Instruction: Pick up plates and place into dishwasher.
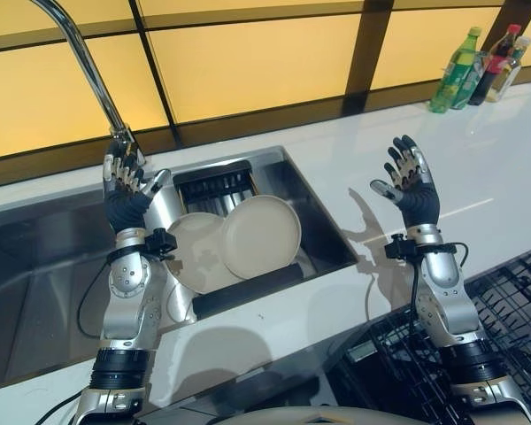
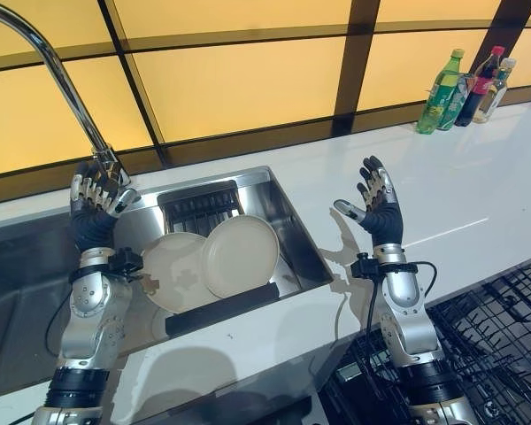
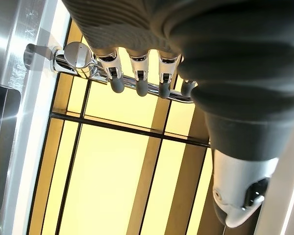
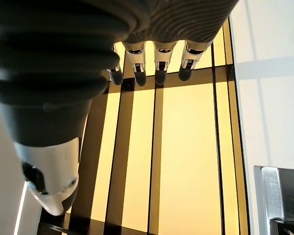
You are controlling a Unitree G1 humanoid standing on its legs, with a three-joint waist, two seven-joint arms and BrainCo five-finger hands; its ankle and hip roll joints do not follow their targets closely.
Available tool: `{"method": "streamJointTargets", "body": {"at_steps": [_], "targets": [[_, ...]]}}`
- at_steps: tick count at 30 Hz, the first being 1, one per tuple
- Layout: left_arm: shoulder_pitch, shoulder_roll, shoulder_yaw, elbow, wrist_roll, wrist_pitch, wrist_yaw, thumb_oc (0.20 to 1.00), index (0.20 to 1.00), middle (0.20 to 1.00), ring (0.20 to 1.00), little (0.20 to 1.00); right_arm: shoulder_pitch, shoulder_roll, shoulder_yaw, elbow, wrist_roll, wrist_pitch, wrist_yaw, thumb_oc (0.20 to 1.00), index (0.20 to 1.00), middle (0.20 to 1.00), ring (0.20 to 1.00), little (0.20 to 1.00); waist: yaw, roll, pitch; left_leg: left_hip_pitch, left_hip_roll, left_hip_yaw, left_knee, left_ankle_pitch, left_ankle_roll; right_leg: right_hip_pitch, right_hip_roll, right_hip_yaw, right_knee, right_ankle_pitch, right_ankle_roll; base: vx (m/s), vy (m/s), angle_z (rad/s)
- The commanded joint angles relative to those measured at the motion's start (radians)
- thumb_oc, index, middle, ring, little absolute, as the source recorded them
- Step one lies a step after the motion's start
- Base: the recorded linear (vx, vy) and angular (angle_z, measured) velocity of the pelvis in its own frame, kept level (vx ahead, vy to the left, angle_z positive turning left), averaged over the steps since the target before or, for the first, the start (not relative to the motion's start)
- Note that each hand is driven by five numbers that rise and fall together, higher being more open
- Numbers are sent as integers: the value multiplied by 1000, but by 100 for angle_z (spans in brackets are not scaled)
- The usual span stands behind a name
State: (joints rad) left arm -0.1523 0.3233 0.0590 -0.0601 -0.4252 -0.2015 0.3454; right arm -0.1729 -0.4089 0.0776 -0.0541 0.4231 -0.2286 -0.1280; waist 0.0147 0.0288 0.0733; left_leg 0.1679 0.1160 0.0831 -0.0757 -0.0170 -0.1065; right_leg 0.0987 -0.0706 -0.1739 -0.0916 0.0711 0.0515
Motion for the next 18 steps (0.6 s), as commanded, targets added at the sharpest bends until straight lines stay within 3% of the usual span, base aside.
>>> {"method": "streamJointTargets", "body": {"at_steps": [1,9,18], "targets": [[-20,57,-17,8,16,-38,3,1000,1000,1000,1000,1000,-29,10,-10,-35,-15,-31,-5,1000,1000,1000,1000,1000,1,-39,-50,-69,-20,18,15,-13,24,21,-77,-29,50,-95,68,0,0,0],[-25,83,-9,11,75,-18,-24,1000,1000,1000,1000,1000,-15,1,-22,-41,-3,-31,4,1000,1000,1000,1000,1000,-4,-37,-52,-70,-23,19,15,-13,26,18,-77,-28,51,-95,68,0,0,0],[-83,188,-25,61,157,21,-138,1000,1000,1000,1000,1000,-28,-15,-13,-26,4,-16,7,1000,1000,1000,1000,1000,-19,-26,-58,-65,-24,34,10,-11,24,18,-78,-22,44,-88,73,3,4,0]]}}
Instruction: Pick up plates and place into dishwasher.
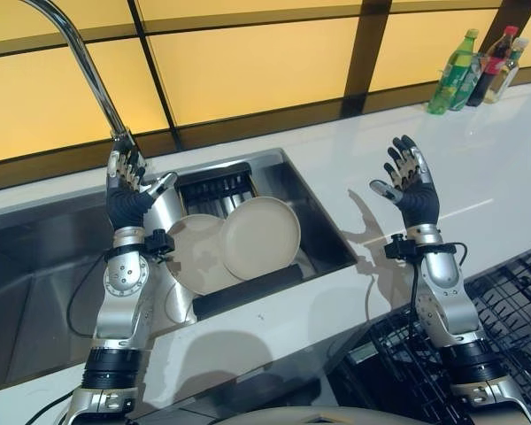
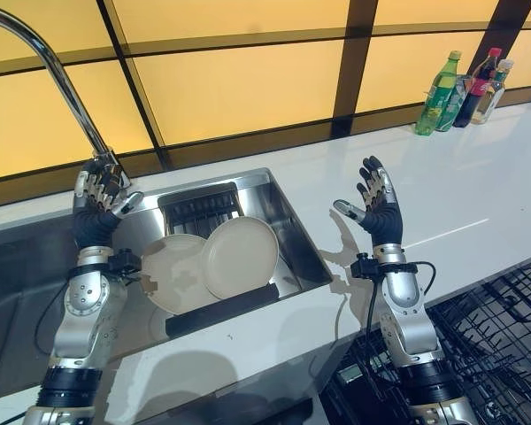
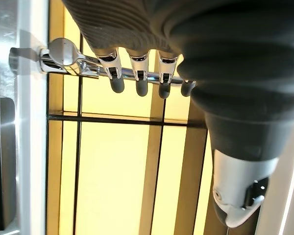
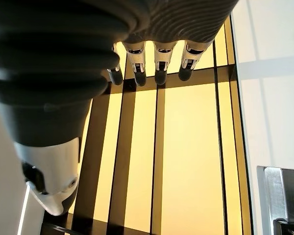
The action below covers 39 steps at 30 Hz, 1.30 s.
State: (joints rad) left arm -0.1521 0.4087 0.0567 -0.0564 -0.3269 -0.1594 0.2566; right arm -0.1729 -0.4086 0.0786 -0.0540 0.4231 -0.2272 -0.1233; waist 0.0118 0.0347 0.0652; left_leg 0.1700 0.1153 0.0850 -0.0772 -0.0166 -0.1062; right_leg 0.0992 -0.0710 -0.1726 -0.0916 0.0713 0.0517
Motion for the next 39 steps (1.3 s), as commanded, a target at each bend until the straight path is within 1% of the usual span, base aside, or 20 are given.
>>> {"method": "streamJointTargets", "body": {"at_steps": [1,3,6,7,9,12,21,22,24,25,26,27,32,36,39], "targets": [[-95,119,-25,68,59,-18,-67,1000,1000,1000,1000,1000,-29,-20,-14,-22,10,-17,6,1000,1000,1000,1000,1000,-20,-29,-51,-67,-23,34,11,-11,24,16,-78,-22,44,-88,75,28,32,-2],[-109,137,-32,90,70,-16,-86,1000,1000,1000,1000,1000,-30,-21,-8,-16,8,-20,4,1000,1000,1000,1000,1000,-24,-26,-52,-66,-24,38,11,-12,24,14,-80,-19,44,-87,77,34,35,-4],[-135,161,-57,137,86,7,-117,1000,1000,1000,1000,1000,-33,-25,2,-14,9,-10,-1,1000,1000,1000,1000,1000,-35,-21,-52,-62,-25,46,10,-12,26,13,-81,-13,43,-84,80,70,39,-6],[-138,165,-60,148,87,7,-116,1000,1000,1000,1000,1000,-33,-26,3,-13,10,-8,0,1000,1000,1000,1000,1000,-38,-20,-55,-55,-26,46,7,-22,26,19,-81,-11,39,-92,83,105,40,-4],[-150,174,-63,191,79,-11,-104,1000,1000,1000,1000,1000,-30,-30,4,-7,14,-4,3,1000,1000,1000,1000,1000,-47,-17,-55,-51,-26,52,5,-23,27,18,-82,-5,38,-89,85,106,50,-1],[-163,176,-71,234,88,-18,-110,1000,1000,1000,1000,1000,-22,-28,2,-5,11,7,12,1000,1000,1000,1000,1000,-59,-15,-54,-48,-27,62,4,-24,29,16,-84,4,36,-86,88,94,44,-6],[-180,204,-113,319,111,-10,-204,1000,1000,1000,1000,1000,22,-45,5,-12,17,31,29,1000,1000,1000,1000,1000,-108,-13,-32,-44,-35,102,-4,-27,40,-11,-97,40,28,-62,107,87,51,-9],[-180,209,-118,323,114,-10,-206,1000,1000,1000,1000,1000,25,-46,6,-15,17,35,28,1000,1000,1000,1000,1000,-111,-12,-30,-44,-37,104,-4,-27,41,-13,-98,44,28,-60,108,57,60,-24],[-181,228,-133,345,211,-10,-171,1000,1000,1000,1000,1000,32,-50,6,-7,18,31,35,1000,1000,1000,1000,1000,-121,-9,-19,-45,-40,112,-6,-28,45,-22,-103,53,29,-54,113,53,66,-18],[-189,249,-144,375,211,-24,-167,1000,1000,1000,1000,1000,33,-59,7,-9,24,34,35,1000,1000,1000,1000,1000,-126,-8,-15,-45,-44,115,-7,-28,47,-26,-105,58,29,-52,116,27,61,-10],[-197,259,-150,385,193,-21,-172,1000,1000,1000,1000,1000,35,-65,6,-10,30,33,37,1000,1000,1000,1000,1000,-130,-8,-11,-46,-46,119,-8,-29,49,-31,-107,61,31,-51,117,10,63,-13],[-205,263,-151,394,176,-3,-188,1000,1000,1000,1000,1000,36,-72,4,-8,35,31,39,1000,1000,1000,1000,1000,-135,-6,-7,-49,-48,122,-9,-30,52,-39,-110,64,33,-51,120,6,58,-15],[-244,263,-197,471,163,39,-243,1000,1000,1000,1000,1000,16,-87,11,-5,37,28,42,1000,1000,1000,1000,1000,-155,5,19,-64,-57,138,-4,-28,59,-75,-120,86,59,-48,129,-11,64,-11],[-275,292,-256,552,141,104,-360,1000,1000,1000,1000,1000,-19,-118,18,8,53,34,46,1000,1000,1000,1000,1000,-172,22,44,-73,-67,150,-1,-28,66,-99,-129,104,80,-48,136,-25,102,-14],[-283,322,-279,581,112,131,-415,1000,1000,1000,1000,1000,-19,-135,24,4,59,41,49,1000,1000,1000,1000,1000,-181,31,50,-66,-72,162,0,-30,70,-100,-135,109,87,-49,142,55,83,-3]]}}
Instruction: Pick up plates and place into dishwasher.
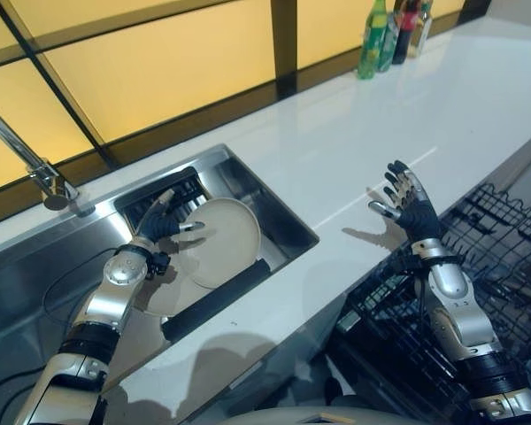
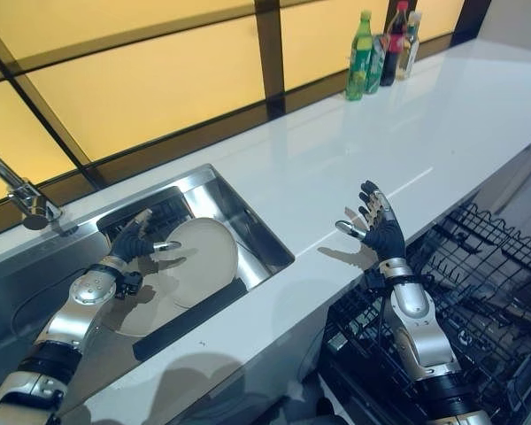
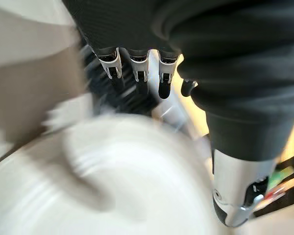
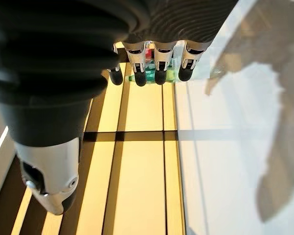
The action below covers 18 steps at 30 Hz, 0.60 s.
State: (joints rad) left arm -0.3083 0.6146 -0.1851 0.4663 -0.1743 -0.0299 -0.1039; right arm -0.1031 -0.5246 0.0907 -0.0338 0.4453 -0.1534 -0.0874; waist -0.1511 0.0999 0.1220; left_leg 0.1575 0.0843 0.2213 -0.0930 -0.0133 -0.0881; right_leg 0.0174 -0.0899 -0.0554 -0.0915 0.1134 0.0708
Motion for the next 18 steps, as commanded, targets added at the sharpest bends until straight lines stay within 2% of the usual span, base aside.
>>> {"method": "streamJointTargets", "body": {"at_steps": [1,6,13,18], "targets": [[-130,120,-41,65,-40,12,-64,1000,1000,1000,1000,1000,-86,-24,13,-18,38,-31,13,1000,1000,1000,1000,1000,-21,-33,-6,-51,-42,30,17,-34,53,-18,-119,-8,90,-93,124,78,74,-5],[-146,137,-54,127,-67,20,-107,1000,1000,1000,1000,1000,-68,-50,8,-26,40,-32,25,1000,1000,1000,1000,1000,-37,-28,1,-47,-48,42,20,-36,55,-24,-124,2,102,-95,128,61,74,-4],[-186,144,-93,191,-79,72,-180,1000,1000,1000,1000,1000,-95,-76,11,-13,44,-30,26,1000,1000,1000,1000,1000,-53,-21,24,-58,-56,44,22,-35,58,-43,-120,27,106,-92,127,-1,48,-3],[-194,143,-84,229,-143,93,-223,1000,1000,1000,1000,1000,-76,-84,-1,-28,54,-30,39,1000,1000,1000,1000,1000,-60,-22,23,-52,-59,50,20,-38,59,-39,-121,29,104,-93,129,7,1,0]]}}
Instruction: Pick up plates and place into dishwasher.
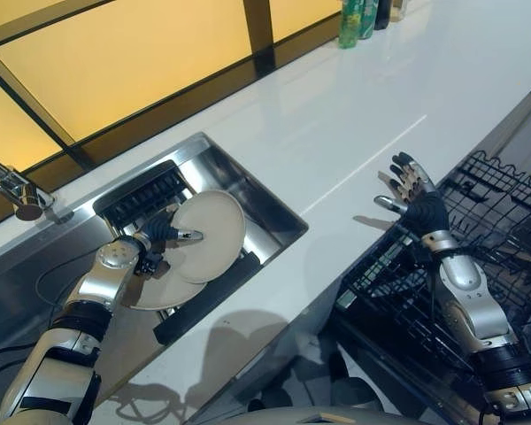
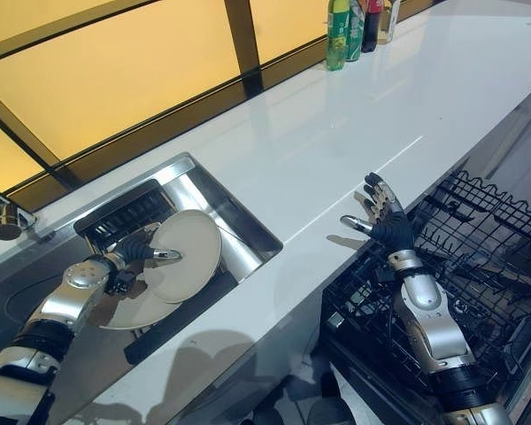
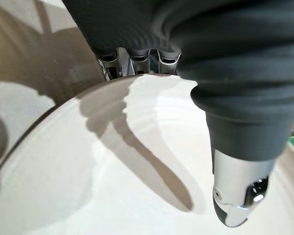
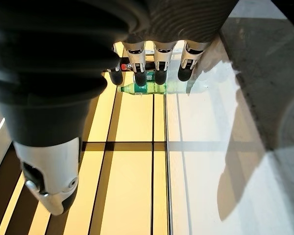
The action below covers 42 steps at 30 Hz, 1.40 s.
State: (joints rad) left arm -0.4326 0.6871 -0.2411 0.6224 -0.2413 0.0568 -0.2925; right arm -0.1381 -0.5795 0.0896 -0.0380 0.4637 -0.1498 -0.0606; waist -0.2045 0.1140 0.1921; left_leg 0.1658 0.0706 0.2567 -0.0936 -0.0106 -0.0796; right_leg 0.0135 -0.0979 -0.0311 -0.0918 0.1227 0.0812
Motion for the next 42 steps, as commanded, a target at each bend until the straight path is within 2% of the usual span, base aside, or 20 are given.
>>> {"method": "streamJointTargets", "body": {"at_steps": [1,4,5,6,7,9,14,22,36,38,42], "targets": [[-67,62,-21,77,-98,3,-52,1000,1000,1000,1000,1000,-34,-26,-2,-25,34,-36,17,1000,1000,1000,1000,1000,-7,-36,-49,-58,-46,15,20,-41,51,-33,-113,3,103,-103,118,40,5,-1],[-43,41,-4,57,-179,-18,-136,1000,1000,1000,1000,1000,-13,-21,-13,-26,33,-44,37,1000,1000,1000,1000,1000,-8,-36,-54,-50,-46,15,20,-44,51,-27,-115,1,105,-106,118,44,4,-1],[-35,35,0,45,-201,-28,-162,918,918,918,918,918,-10,-20,-15,-27,31,-43,38,1000,1000,1000,1000,1000,-7,-36,-55,-48,-47,16,19,-45,51,-24,-116,-1,103,-105,119,40,3,0],[-26,25,4,23,-214,-35,-185,671,671,671,671,671,-6,-15,-15,-25,27,-46,40,1000,1000,1000,1000,1000,-5,-35,-57,-47,-48,16,19,-47,51,-21,-116,-2,102,-107,118,0,0,0],[-15,19,5,3,-221,-50,-197,457,457,457,457,457,-4,-14,-16,-23,28,-48,43,1000,1000,1000,1000,1000,-4,-34,-58,-44,-48,16,19,-48,51,-19,-117,-4,101,-107,118,32,5,0],[-5,18,-2,-33,-256,-72,-210,200,200,200,200,200,-7,-14,-10,-20,27,-46,37,1000,1000,1000,1000,1000,0,-33,-59,-41,-48,13,18,-50,50,-14,-118,-7,101,-108,117,32,0,0],[25,19,24,-126,-289,-121,-209,200,200,200,200,200,16,-1,-15,-22,20,-46,36,1000,1000,1000,1000,1000,12,-32,-65,-34,-50,2,16,-54,50,1,-119,-16,93,-112,115,14,-2,0],[81,9,60,-264,-251,-173,-152,200,200,200,200,200,53,25,-27,-41,5,-47,24,1000,1000,1000,1000,1000,32,-37,-74,-35,-50,-15,12,-55,51,9,-120,-35,84,-112,113,0,-12,0],[126,-12,79,-392,-245,-184,-82,200,200,200,200,200,71,44,-39,-45,-5,-51,17,1000,1000,1000,1000,1000,44,-45,-76,-36,-46,-25,10,-52,49,13,-117,-44,81,-110,112,0,-1,0],[133,-17,89,-401,-252,-196,-59,200,200,200,200,200,75,49,-40,-47,-6,-51,15,1000,1000,1000,1000,1000,46,-48,-76,-35,-46,-26,10,-52,49,15,-116,-47,79,-110,111,0,0,0],[150,-37,134,-423,-232,-284,80,200,200,200,200,200,87,65,-47,-42,-13,-62,22,1000,1000,1000,1000,1000,54,-57,-79,-34,-43,-31,9,-52,48,19,-114,-53,75,-110,109,0,0,0]]}}
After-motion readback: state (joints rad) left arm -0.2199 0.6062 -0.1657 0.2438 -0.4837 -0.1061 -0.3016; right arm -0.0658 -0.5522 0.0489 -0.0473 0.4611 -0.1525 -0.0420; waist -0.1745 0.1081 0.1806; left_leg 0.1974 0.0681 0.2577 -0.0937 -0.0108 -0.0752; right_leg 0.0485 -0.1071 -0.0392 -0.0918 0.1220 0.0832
